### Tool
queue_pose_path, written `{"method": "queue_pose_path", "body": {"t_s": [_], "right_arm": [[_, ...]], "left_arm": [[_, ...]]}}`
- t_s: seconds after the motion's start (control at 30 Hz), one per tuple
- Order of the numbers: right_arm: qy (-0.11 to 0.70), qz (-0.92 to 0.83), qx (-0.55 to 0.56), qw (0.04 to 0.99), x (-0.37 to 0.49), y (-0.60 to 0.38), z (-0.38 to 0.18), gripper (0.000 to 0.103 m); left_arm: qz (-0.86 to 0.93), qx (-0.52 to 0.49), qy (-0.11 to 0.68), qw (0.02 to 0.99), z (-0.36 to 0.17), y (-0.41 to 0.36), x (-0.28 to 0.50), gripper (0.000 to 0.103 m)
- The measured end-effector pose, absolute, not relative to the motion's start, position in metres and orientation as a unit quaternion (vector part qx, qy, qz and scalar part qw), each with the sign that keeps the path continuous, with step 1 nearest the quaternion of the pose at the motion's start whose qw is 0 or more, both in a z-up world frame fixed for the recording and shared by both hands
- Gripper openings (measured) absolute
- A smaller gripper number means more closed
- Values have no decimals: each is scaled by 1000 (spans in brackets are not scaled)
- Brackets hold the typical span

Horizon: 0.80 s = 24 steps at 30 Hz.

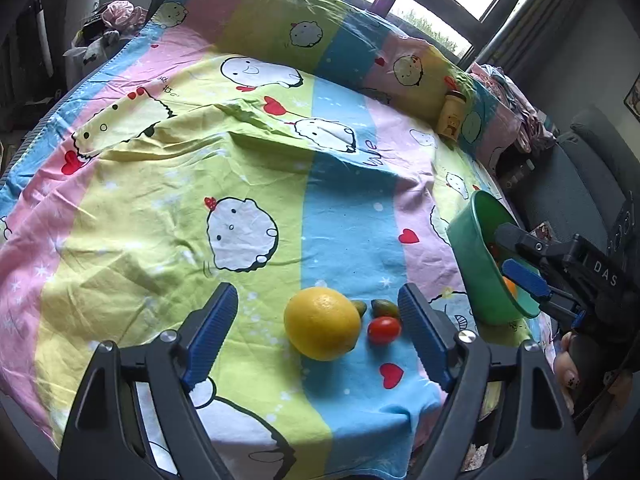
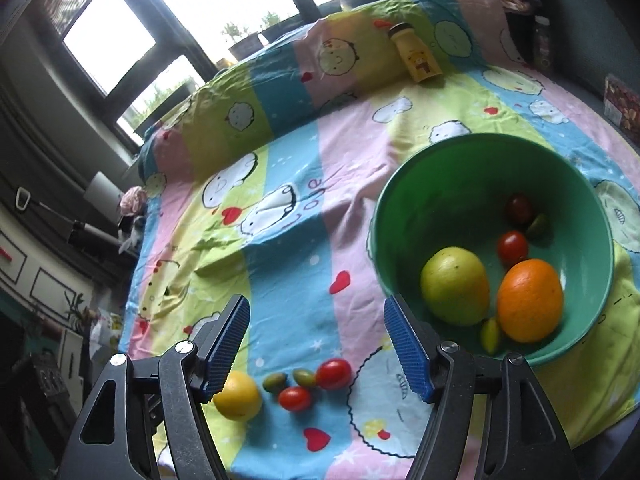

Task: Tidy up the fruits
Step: 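Move the right gripper around the yellow lemon on the sheet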

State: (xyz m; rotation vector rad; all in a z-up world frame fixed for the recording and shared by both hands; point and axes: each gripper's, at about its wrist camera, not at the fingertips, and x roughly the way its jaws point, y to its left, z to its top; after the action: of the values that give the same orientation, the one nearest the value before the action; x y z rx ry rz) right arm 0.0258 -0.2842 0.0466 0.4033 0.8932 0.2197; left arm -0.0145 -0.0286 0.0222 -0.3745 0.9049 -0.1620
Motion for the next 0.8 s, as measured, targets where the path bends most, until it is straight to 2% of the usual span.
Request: {"method": "queue_pose_path", "body": {"t_s": [0.57,0.8], "right_arm": [[502,266,184,802,37,-206,7,70],[534,270,173,783,44,-190,-13,70]], "left_arm": [[-108,-200,469,853,-9,-25,-16,83],[-119,-191,489,843,-19,-35,-12,83]]}}
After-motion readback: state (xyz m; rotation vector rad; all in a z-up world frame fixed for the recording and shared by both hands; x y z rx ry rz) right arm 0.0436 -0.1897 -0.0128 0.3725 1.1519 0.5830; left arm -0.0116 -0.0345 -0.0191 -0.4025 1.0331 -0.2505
